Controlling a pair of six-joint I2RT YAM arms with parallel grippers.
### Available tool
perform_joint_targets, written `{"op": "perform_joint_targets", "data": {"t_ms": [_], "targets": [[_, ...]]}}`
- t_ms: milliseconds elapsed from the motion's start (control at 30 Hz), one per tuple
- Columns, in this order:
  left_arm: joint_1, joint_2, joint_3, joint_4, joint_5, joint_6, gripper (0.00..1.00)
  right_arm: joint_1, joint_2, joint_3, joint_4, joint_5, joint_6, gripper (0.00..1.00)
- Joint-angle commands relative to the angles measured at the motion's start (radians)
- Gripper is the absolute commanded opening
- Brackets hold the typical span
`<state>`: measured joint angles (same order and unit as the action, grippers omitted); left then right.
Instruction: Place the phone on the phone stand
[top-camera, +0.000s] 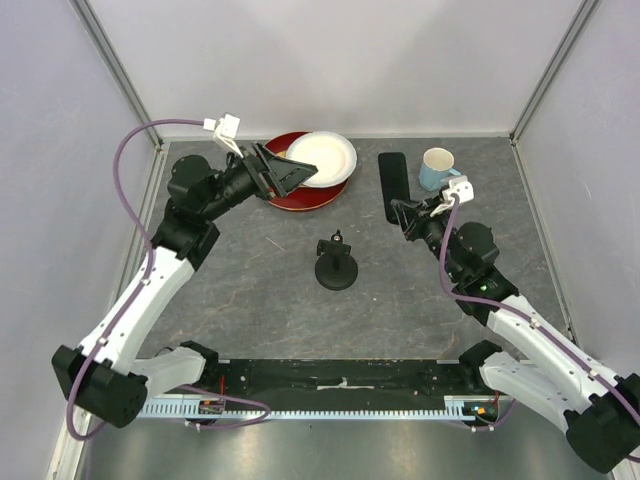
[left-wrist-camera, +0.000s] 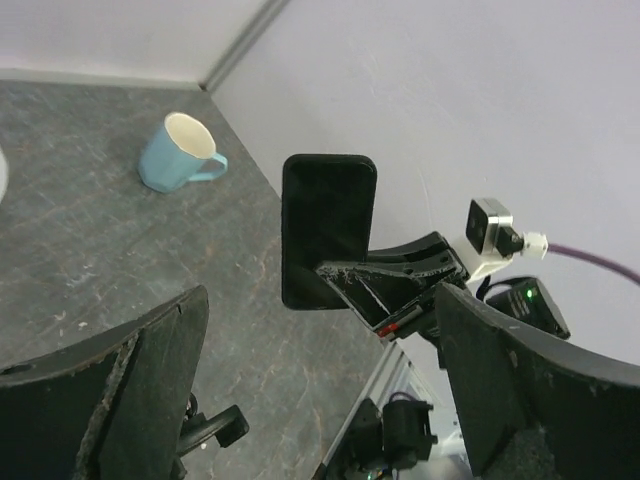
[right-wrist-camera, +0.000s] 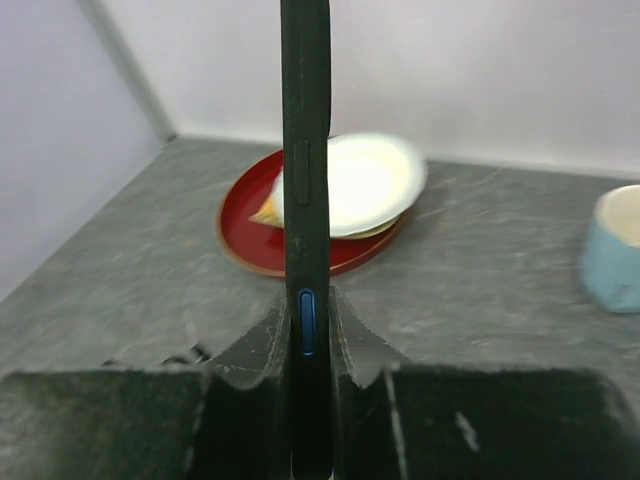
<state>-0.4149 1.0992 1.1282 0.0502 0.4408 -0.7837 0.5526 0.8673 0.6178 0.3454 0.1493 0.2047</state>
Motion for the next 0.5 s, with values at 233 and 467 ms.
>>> {"op": "perform_joint_targets", "data": {"t_ms": [233, 467], "targets": [[0.019, 0.103, -0.062, 0.373, 0.482, 0.024, 0.96, -0.187, -0.024, -0.019, 0.432, -0.66, 0.427, 0.0], [0.019, 0.07, -0.157, 0.566, 0.619, 0.072, 0.92, -0.18, 0.081, -0.038, 0.765, -0.882, 0.573, 0.0]]}}
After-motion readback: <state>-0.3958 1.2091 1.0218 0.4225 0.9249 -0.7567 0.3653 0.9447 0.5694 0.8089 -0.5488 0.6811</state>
